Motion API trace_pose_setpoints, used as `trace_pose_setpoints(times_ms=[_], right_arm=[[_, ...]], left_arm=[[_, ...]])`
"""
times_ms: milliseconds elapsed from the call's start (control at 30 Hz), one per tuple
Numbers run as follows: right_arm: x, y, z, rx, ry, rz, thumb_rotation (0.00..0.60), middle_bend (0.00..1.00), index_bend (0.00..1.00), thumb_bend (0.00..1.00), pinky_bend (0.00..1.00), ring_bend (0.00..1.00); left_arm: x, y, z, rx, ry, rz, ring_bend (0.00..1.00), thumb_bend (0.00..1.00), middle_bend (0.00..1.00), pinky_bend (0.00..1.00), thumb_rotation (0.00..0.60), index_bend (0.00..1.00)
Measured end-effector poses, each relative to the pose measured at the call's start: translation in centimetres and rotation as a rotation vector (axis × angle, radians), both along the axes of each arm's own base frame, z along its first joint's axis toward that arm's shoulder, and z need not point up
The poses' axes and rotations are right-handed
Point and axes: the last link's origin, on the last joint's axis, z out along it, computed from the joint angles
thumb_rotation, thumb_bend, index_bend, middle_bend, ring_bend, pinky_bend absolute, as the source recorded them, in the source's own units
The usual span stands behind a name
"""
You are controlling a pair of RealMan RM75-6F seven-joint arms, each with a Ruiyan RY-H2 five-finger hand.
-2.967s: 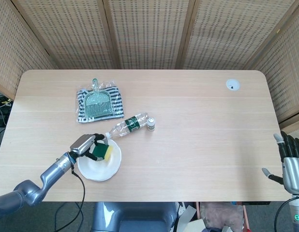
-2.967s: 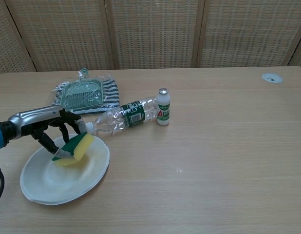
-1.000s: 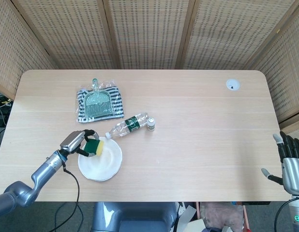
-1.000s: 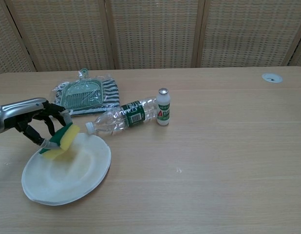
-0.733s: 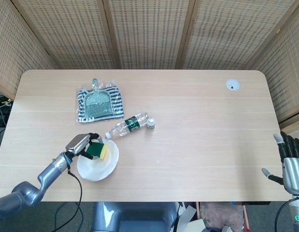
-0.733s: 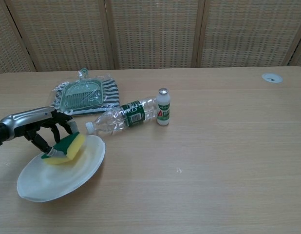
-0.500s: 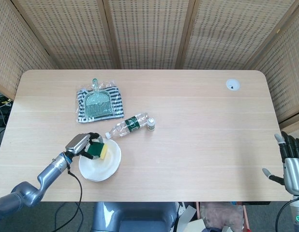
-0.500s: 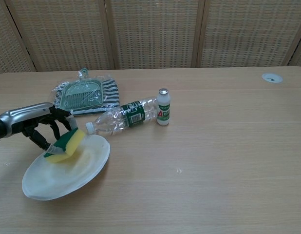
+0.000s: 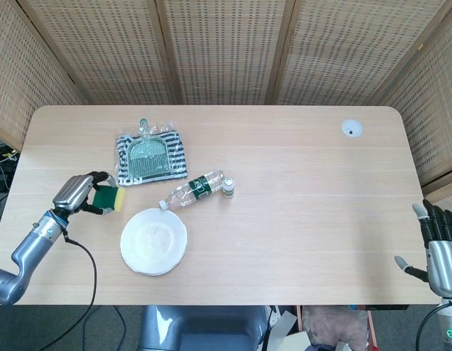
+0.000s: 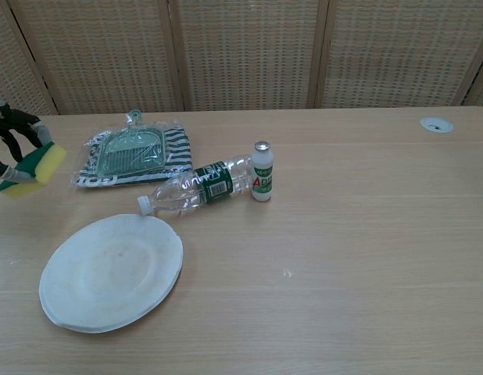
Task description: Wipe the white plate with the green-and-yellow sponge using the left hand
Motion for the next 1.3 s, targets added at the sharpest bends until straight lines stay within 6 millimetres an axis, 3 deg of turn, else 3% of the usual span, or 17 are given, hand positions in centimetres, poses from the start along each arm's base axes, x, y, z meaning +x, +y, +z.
trace_pose_setpoints(times_ms=[133,267,300,367,400,467,633,833,1033,1167,1300], right_arm=[[0.0,-0.1,-0.2,0.005,0.004,-0.004,0.600,0.00,0.00,0.00,0.00,0.00],[0.0,-0.1,-0.2,0.006,0.003,-0.006,0.600,0.00,0.00,0.00,0.00,0.00],[0.0,-0.1,-0.1,0.005,0.002,-0.006,0.600,0.00,0.00,0.00,0.00,0.00],[0.0,-0.1,0.0,0.002,-0.001,-0.007,0.600,0.00,0.00,0.00,0.00,0.00],[0.0,-0.1,0.0,0.000,-0.004,-0.007,0.600,0.00,0.00,0.00,0.00,0.00],[0.0,0.0,0.2,-0.003,-0.009,-0.006,0.600,0.00,0.00,0.00,0.00,0.00],[0.0,0.1,0.5,-0.007,-0.020,0.000,0.600,0.00,0.00,0.00,0.00,0.00],[0.2,0.5,1.1,-0.019,-0.036,0.019,0.600,0.00,0.00,0.00,0.00,0.00],[0.0,0.5,1.4,-0.026,-0.028,0.024,0.600,0.00,0.00,0.00,0.00,0.00],[-0.1,0.6,1.5,-0.035,-0.024,0.031,0.600,0.00,0.00,0.00,0.00,0.00],[-0.2,0.6,1.7,-0.045,-0.022,0.033,0.600,0.00,0.00,0.00,0.00,0.00]], left_arm=[[-2.2,0.6,-0.5,0.003,0.084,0.061,0.28,0.33,0.36,0.37,0.600,0.53],[-3.4,0.7,-2.5,-0.020,0.146,0.096,0.28,0.35,0.34,0.33,0.600,0.51],[-3.5,0.7,-2.9,-0.025,0.158,0.101,0.26,0.34,0.29,0.28,0.600,0.45],[-3.8,0.7,-3.7,-0.043,0.190,0.110,0.14,0.25,0.13,0.17,0.600,0.23],[-3.8,0.7,-3.9,-0.050,0.204,0.111,0.06,0.15,0.04,0.11,0.600,0.10],[-3.7,0.6,-4.2,-0.064,0.221,0.110,0.00,0.03,0.00,0.03,0.600,0.00],[-2.7,0.2,-4.2,-0.077,0.178,0.109,0.00,0.00,0.00,0.00,0.600,0.00],[-1.2,-1.6,-2.0,-0.020,0.060,0.091,0.00,0.00,0.00,0.00,0.600,0.00],[0.8,-5.5,1.7,0.210,-0.037,0.011,0.00,0.00,0.00,0.00,0.600,0.00],[1.8,-9.2,4.0,0.382,0.030,-0.012,0.00,0.00,0.00,0.00,0.600,0.00],[2.3,-12.5,5.1,0.438,0.124,0.031,0.00,0.00,0.00,0.00,0.600,0.00]])
